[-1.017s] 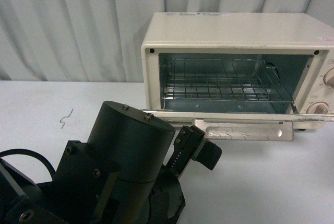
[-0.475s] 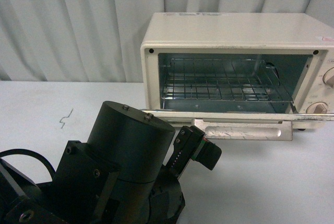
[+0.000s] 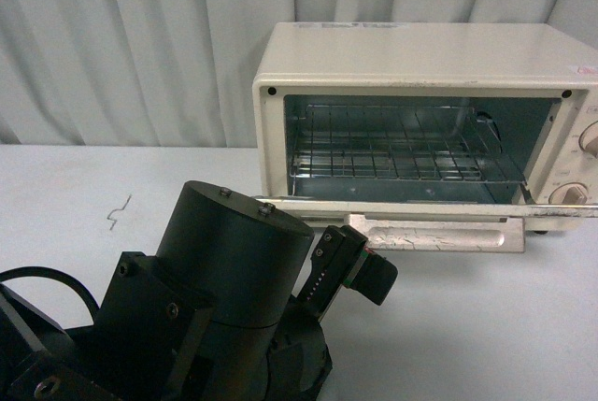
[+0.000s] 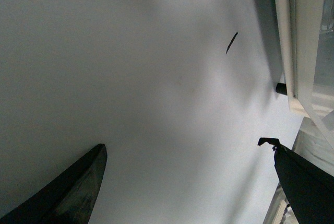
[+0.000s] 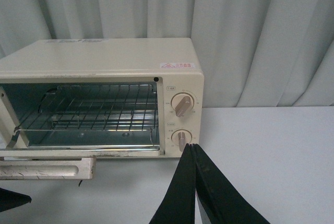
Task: Open oven
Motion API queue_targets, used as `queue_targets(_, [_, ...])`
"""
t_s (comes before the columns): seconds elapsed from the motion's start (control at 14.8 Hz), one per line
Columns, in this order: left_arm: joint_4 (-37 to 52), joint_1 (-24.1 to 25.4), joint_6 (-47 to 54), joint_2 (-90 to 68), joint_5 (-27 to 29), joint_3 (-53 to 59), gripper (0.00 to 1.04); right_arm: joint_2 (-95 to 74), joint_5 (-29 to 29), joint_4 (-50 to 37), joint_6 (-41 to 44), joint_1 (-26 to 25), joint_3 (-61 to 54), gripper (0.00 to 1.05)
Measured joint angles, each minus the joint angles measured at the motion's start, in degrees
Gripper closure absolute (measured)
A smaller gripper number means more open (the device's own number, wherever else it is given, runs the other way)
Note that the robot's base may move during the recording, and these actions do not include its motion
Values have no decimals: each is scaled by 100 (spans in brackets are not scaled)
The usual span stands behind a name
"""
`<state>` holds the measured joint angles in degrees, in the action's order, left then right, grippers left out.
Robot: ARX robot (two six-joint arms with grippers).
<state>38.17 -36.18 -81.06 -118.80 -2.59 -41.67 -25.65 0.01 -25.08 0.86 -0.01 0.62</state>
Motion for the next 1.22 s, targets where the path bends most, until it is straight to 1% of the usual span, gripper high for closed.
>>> queue_targets(0.34, [0, 0, 0, 0, 0, 0, 7, 824, 0, 748, 0, 0, 0, 103])
queue_targets(0.41, [0, 0, 0, 0, 2, 0, 7, 1165, 0, 1099, 0, 0, -2, 103])
queue_targets(0.75, [0, 0, 0, 0, 0, 0, 7, 1620, 0, 1569, 0, 0, 0, 103])
queue_targets(0.81, [2, 0, 0, 0, 0, 0, 7, 2087, -13, 2326, 0, -2, 0, 103])
queue_targets(0.88, [0, 2, -2, 0, -17, 0, 7, 2533, -2, 2503, 0, 0, 0, 103])
queue_targets(1.15, [-4, 0, 0, 0, -15, 0, 7, 2551, 0, 2533, 0, 0, 0, 103])
queue_targets(1.22, [-4, 0, 0, 0, -15, 0, 7, 2551, 0, 2529, 0, 0, 0, 100])
